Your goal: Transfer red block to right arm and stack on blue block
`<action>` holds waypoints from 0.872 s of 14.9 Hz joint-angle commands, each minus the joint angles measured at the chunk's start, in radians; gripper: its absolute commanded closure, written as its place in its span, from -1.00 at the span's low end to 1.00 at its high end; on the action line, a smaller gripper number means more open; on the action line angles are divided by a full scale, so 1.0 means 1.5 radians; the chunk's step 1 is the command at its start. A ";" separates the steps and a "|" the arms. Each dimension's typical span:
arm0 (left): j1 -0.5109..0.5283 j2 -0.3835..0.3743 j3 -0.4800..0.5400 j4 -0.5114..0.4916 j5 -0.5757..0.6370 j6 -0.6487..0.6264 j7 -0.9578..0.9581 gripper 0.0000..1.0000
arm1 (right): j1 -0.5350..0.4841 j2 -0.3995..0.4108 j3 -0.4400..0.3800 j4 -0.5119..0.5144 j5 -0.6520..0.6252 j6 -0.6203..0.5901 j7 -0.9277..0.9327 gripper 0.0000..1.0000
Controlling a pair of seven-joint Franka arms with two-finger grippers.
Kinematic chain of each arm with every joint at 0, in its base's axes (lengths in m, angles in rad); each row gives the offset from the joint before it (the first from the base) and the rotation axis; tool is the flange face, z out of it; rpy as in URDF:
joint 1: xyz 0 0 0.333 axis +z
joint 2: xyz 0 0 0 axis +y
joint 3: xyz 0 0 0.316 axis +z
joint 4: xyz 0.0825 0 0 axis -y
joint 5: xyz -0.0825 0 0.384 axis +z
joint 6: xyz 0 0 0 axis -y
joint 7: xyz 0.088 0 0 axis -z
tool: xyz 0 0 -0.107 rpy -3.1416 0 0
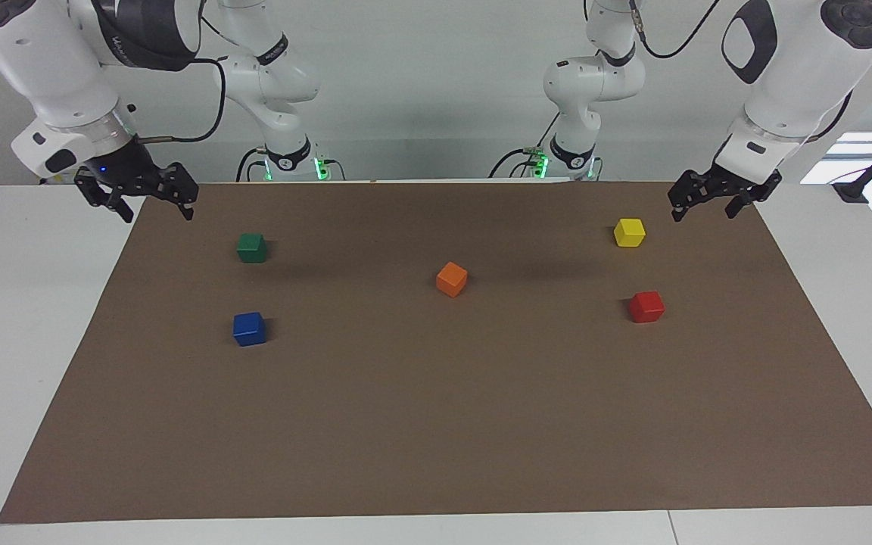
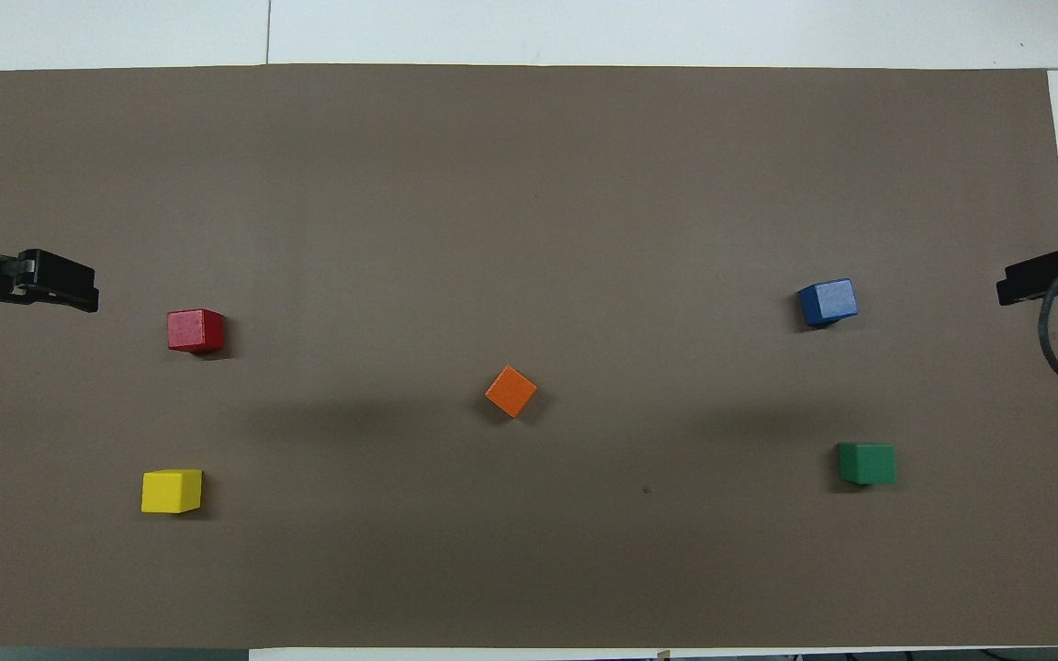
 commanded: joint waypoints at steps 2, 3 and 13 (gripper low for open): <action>-0.007 0.009 0.008 0.014 -0.007 0.008 0.007 -1.00 | -0.004 -0.016 0.004 -0.022 0.010 0.016 0.003 -1.00; -0.007 0.009 0.009 0.013 -0.007 0.008 0.009 -1.00 | -0.004 -0.016 0.004 -0.022 0.010 0.016 0.003 -1.00; -0.007 0.023 0.024 -0.058 -0.007 0.127 0.046 -1.00 | -0.005 -0.016 0.004 -0.021 0.010 0.017 0.003 -1.00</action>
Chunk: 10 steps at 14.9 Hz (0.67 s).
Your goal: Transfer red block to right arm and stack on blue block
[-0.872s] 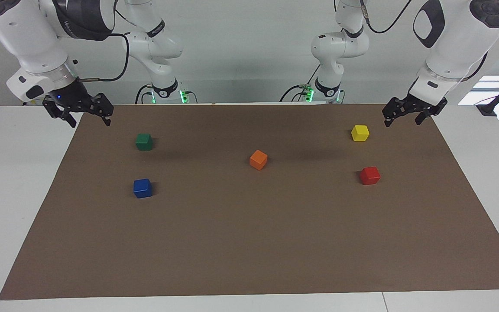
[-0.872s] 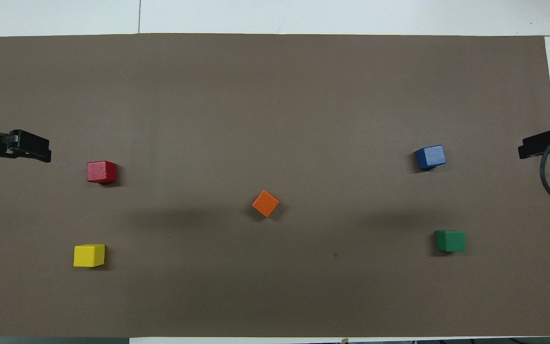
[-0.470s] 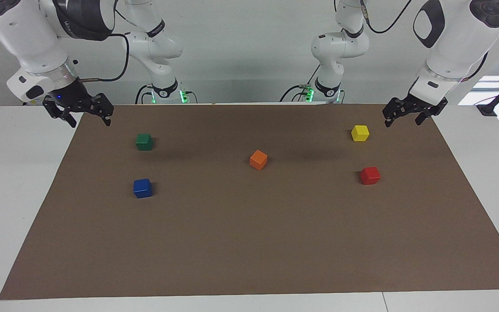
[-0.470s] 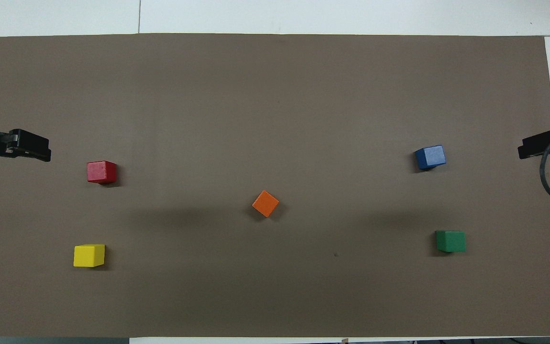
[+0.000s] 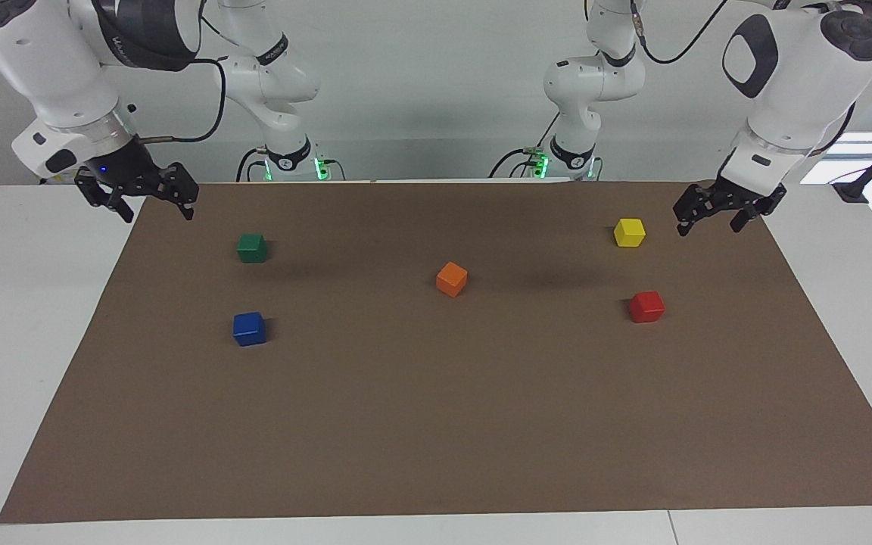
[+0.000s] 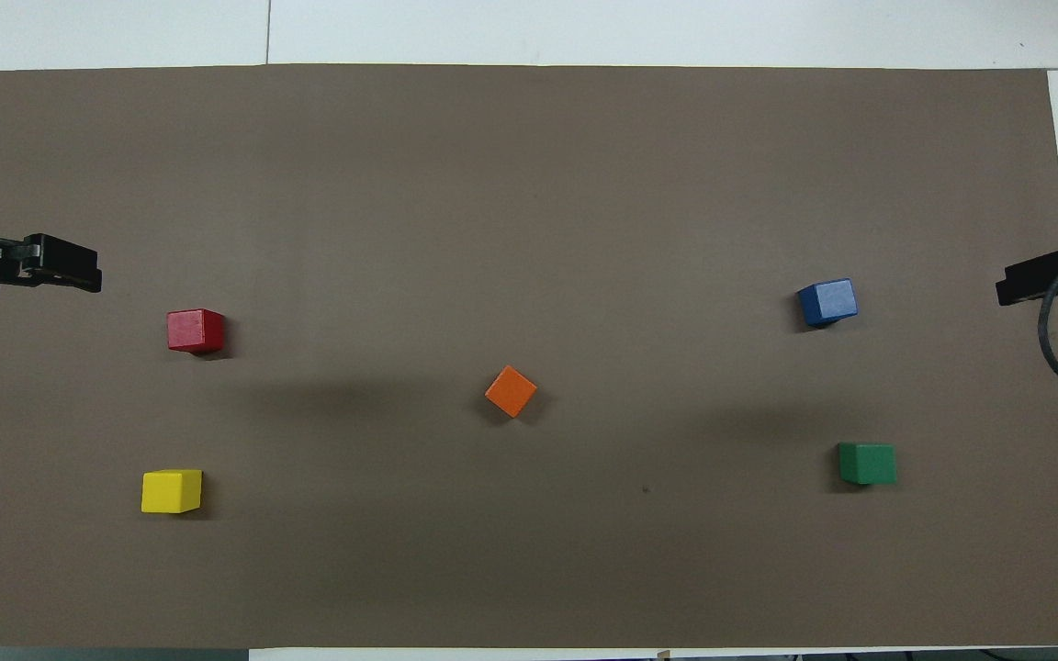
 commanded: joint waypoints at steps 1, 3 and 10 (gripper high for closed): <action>-0.007 0.018 0.013 -0.039 -0.007 0.060 0.051 -1.00 | -0.005 -0.016 0.004 -0.021 0.010 0.016 0.003 -1.00; -0.007 0.024 0.014 -0.076 -0.007 0.111 0.058 -1.00 | -0.005 -0.016 0.004 -0.021 0.010 0.017 0.003 -1.00; -0.008 0.046 0.014 -0.186 -0.007 0.244 -0.062 -1.00 | -0.004 -0.016 0.004 -0.023 0.012 0.045 0.003 -1.00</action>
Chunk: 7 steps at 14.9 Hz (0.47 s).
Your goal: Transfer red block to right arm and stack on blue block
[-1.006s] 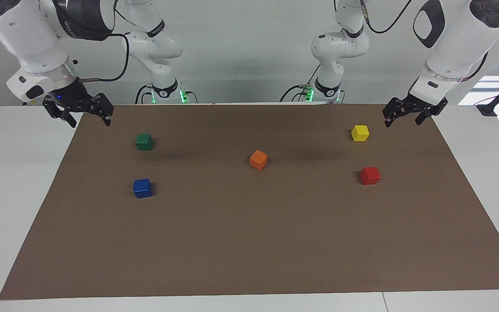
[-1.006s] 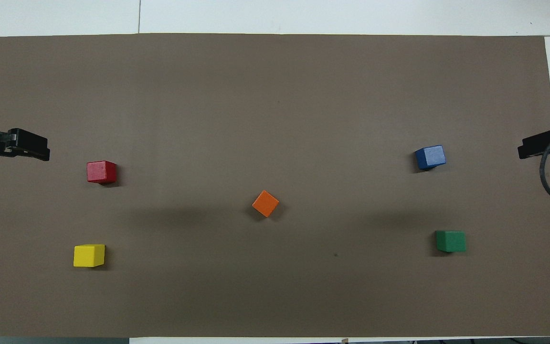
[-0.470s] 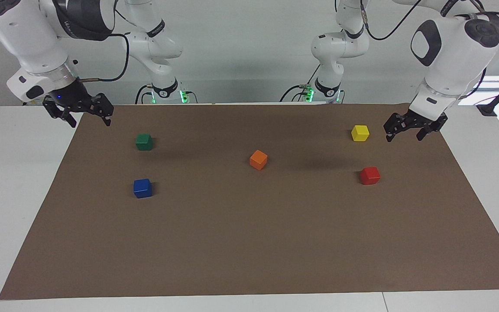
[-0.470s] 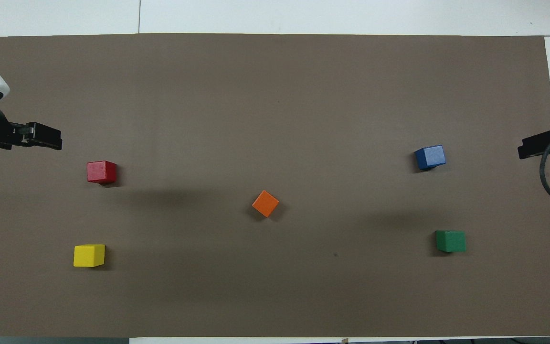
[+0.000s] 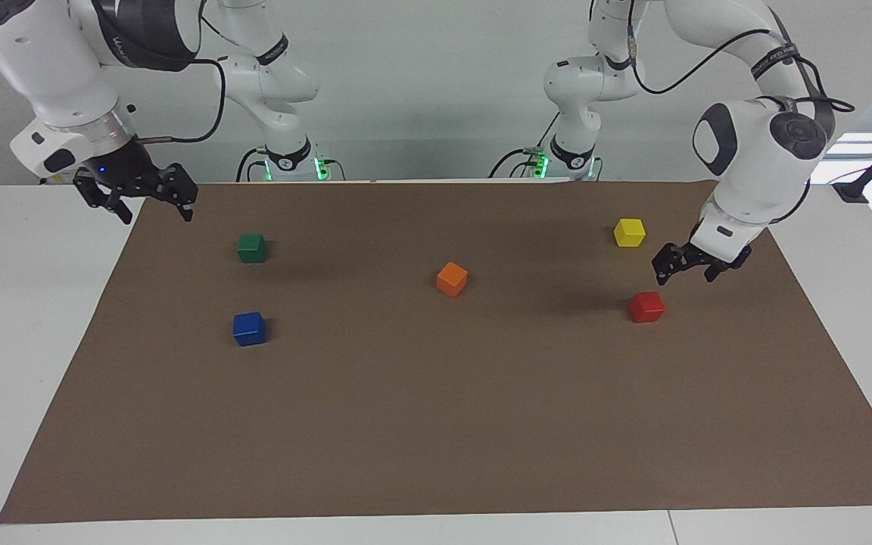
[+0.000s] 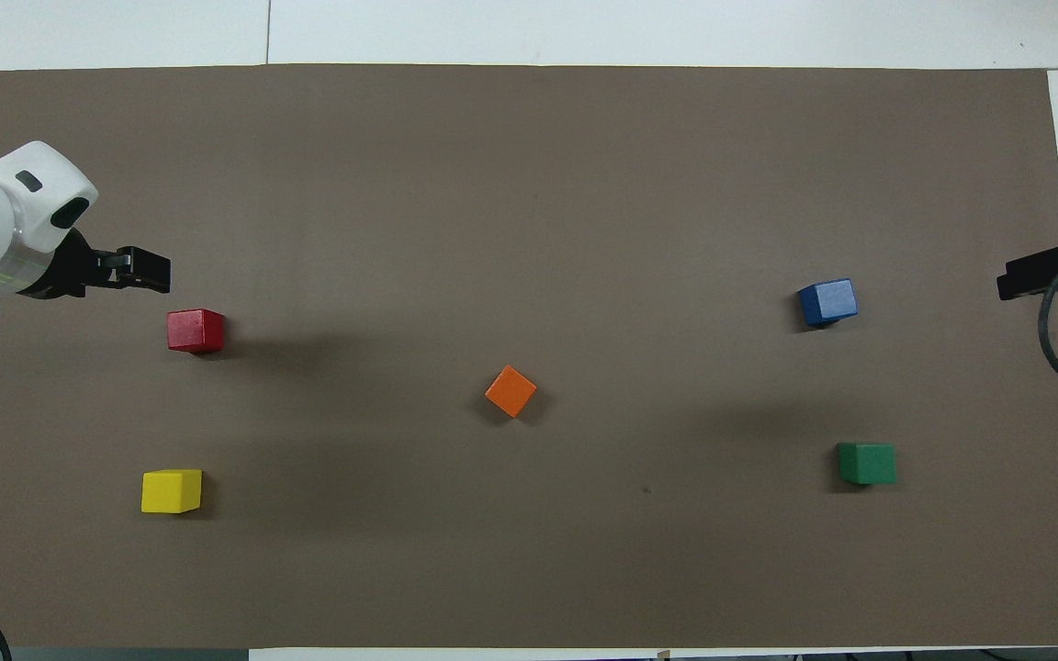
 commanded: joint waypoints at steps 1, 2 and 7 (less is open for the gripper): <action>-0.008 -0.007 0.009 -0.050 -0.006 0.057 -0.029 -1.00 | -0.003 -0.016 0.005 -0.025 0.014 0.025 0.002 -1.00; -0.008 -0.003 0.009 -0.063 -0.006 0.067 -0.027 -1.00 | -0.004 -0.016 0.006 -0.033 0.032 0.032 -0.003 -1.00; -0.008 -0.001 0.010 -0.158 -0.006 0.184 -0.023 -1.00 | -0.026 -0.006 0.004 -0.076 0.278 0.092 -0.078 -1.00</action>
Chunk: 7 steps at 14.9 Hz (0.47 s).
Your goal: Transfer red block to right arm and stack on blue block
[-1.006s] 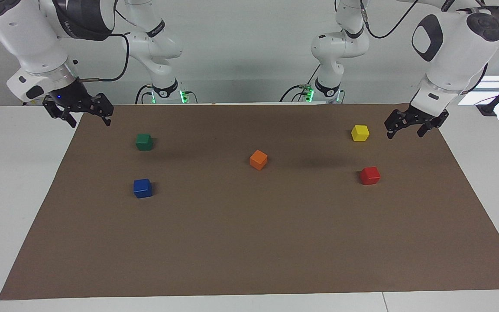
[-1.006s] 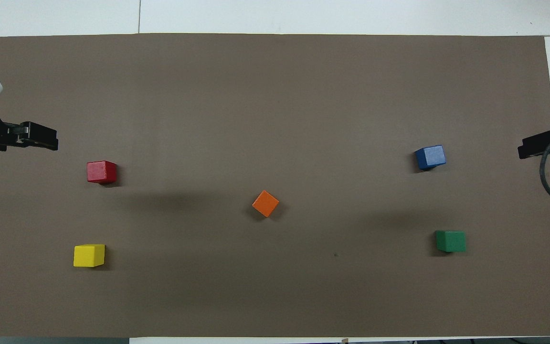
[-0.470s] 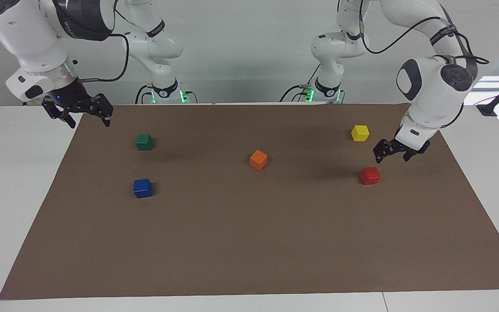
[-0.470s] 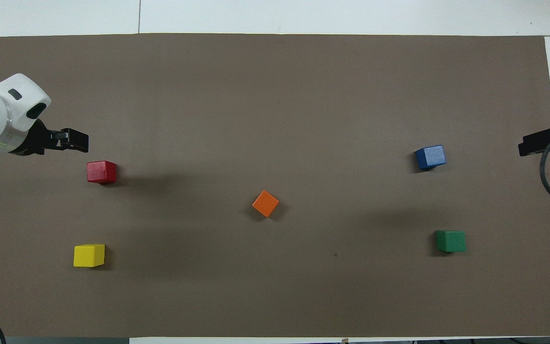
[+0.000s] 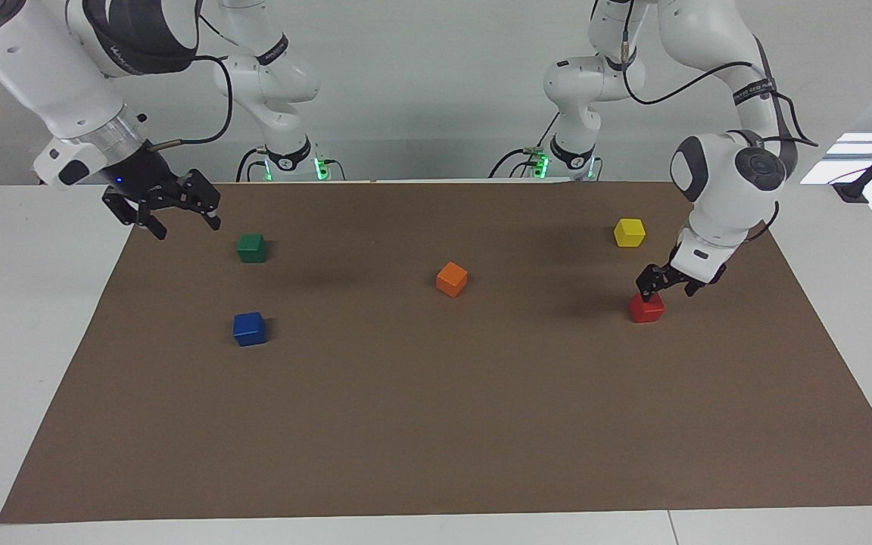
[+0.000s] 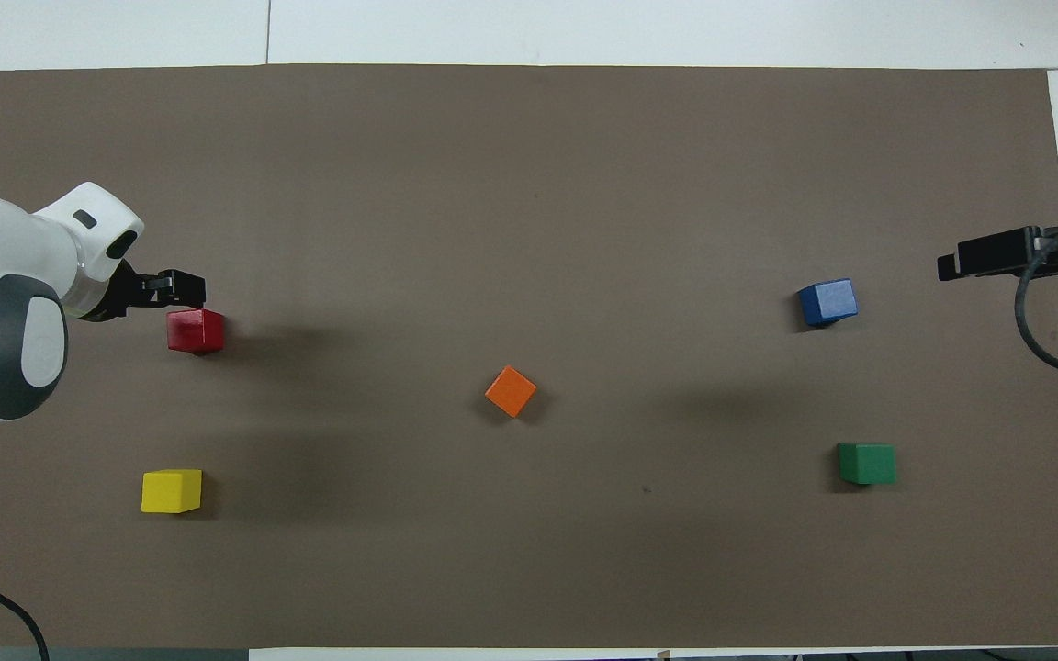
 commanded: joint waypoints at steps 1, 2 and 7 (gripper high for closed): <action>-0.008 -0.009 0.010 -0.056 -0.006 0.058 -0.005 -1.00 | -0.026 0.007 0.004 -0.029 0.141 0.028 -0.071 -1.00; -0.008 -0.008 0.013 -0.067 -0.006 0.070 -0.005 -1.00 | -0.035 0.027 0.004 -0.028 0.201 0.033 -0.099 -1.00; -0.008 0.010 0.014 -0.110 -0.006 0.134 -0.009 -1.00 | -0.059 0.072 0.004 -0.062 0.455 0.005 -0.199 -1.00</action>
